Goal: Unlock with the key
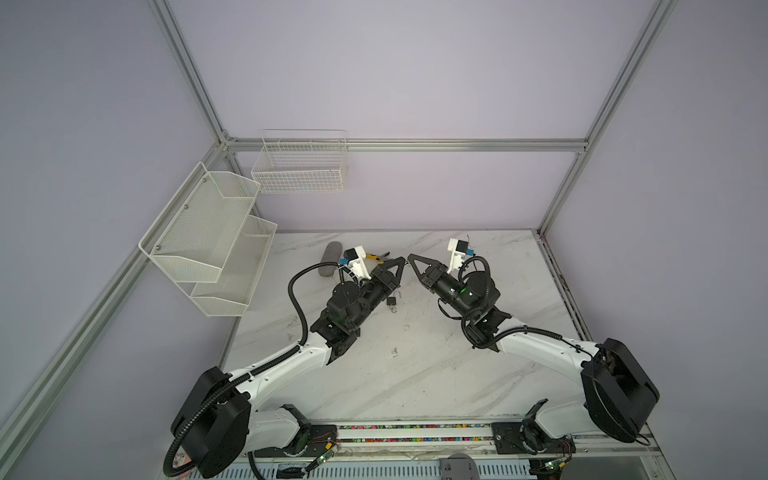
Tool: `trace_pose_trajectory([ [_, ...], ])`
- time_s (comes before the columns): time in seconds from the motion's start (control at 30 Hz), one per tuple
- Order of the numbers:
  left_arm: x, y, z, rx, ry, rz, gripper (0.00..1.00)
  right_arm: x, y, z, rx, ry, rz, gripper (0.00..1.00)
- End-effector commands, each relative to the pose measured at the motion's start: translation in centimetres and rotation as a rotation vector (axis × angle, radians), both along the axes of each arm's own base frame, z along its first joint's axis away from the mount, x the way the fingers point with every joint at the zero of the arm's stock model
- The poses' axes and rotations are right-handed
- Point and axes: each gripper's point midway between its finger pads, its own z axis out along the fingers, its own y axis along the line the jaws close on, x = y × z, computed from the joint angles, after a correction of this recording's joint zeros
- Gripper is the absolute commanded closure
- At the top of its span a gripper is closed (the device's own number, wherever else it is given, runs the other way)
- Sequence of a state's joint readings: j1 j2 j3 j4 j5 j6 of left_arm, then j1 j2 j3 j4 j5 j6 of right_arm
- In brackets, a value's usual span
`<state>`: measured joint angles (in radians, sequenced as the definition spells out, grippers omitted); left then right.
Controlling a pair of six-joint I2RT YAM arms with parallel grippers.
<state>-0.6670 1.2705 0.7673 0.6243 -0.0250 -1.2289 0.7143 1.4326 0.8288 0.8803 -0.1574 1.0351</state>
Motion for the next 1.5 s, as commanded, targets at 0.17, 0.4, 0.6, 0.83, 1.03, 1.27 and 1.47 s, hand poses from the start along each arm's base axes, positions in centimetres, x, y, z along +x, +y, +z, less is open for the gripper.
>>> trace_pose_trajectory([
  [0.17, -0.4, -0.3, 0.1, -0.012, -0.032, -0.017, 0.91, -0.3, -0.1, 0.6, 0.021, -0.017, -0.006, 1.00],
  [0.4, -0.5, 0.1, -0.2, 0.031, -0.047, 0.006, 1.00, -0.5, -0.3, 0.8, 0.008, -0.034, -0.014, 1.00],
  [0.6, -0.7, 0.8, -0.6, 0.148, -0.092, 0.016, 1.00, -0.9, -0.5, 1.4, -0.038, -0.061, -0.016, 0.82],
  [0.83, -0.8, 0.5, -2.7, 0.527, -0.122, -0.140, 1.00, -1.2, -2.3, 1.9, -0.152, -0.104, -0.005, 0.57],
  [1.03, -1.8, -0.4, -2.7, 0.739, -0.229, -0.333, 1.00, -2.3, -2.8, 0.2, -0.271, -0.151, 0.154, 0.50],
  [1.27, -2.5, -2.2, -2.2, 0.755, -0.334, -0.541, 1.00, -5.0, -2.1, -3.4, -0.400, -0.196, 0.370, 0.49],
  [1.47, -2.6, -2.7, -1.4, 0.774, -0.396, -0.593, 1.00, -5.6, -2.2, -4.8, -0.426, -0.237, 0.431, 0.50],
])
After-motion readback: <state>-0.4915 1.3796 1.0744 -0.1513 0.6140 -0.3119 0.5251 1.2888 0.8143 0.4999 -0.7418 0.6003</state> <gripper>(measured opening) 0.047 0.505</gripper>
